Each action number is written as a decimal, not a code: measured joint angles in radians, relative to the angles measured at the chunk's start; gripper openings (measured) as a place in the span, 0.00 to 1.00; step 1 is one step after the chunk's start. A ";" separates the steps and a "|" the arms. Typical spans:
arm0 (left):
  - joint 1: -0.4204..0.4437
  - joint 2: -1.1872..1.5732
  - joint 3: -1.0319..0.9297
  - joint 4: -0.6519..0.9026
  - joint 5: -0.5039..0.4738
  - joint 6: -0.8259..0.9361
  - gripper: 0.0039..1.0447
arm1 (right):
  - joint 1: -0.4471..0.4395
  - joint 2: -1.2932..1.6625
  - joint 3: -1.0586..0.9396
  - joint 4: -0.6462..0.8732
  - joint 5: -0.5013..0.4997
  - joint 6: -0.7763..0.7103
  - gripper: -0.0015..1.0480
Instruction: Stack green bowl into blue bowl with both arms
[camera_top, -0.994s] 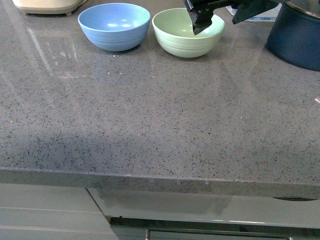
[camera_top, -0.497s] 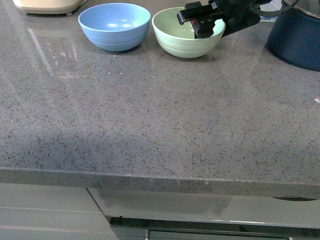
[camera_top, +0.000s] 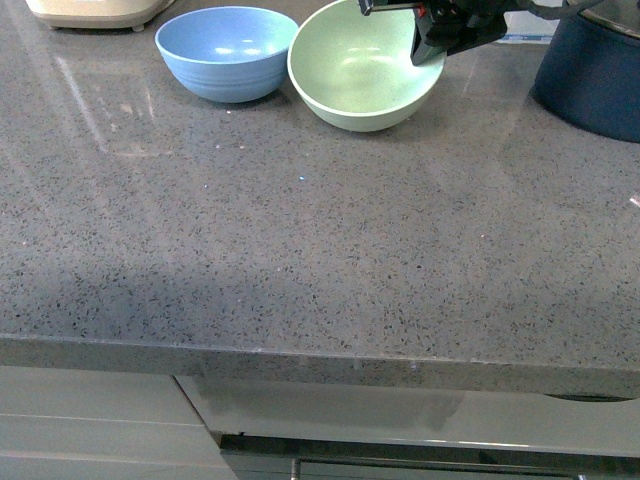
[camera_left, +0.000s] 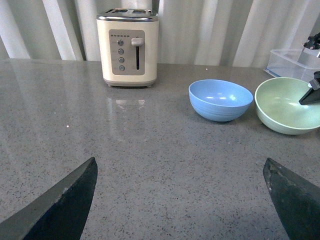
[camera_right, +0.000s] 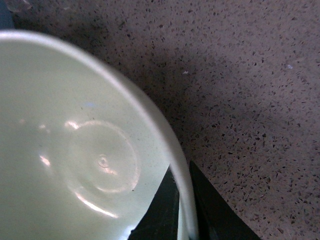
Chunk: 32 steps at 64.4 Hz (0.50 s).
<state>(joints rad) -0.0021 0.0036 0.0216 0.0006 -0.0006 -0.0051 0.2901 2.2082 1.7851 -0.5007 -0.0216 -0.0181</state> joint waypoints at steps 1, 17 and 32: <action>0.000 0.000 0.000 0.000 0.000 0.000 0.94 | -0.001 0.000 0.000 -0.001 0.000 0.002 0.02; 0.000 0.000 0.000 0.000 0.000 0.000 0.94 | -0.026 0.000 0.004 -0.032 0.001 0.070 0.02; 0.000 0.000 0.000 0.000 0.000 0.000 0.94 | -0.032 0.008 0.051 -0.084 0.018 0.096 0.02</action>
<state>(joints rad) -0.0021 0.0036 0.0216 0.0006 -0.0006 -0.0051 0.2584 2.2158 1.8366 -0.5842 -0.0040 0.0780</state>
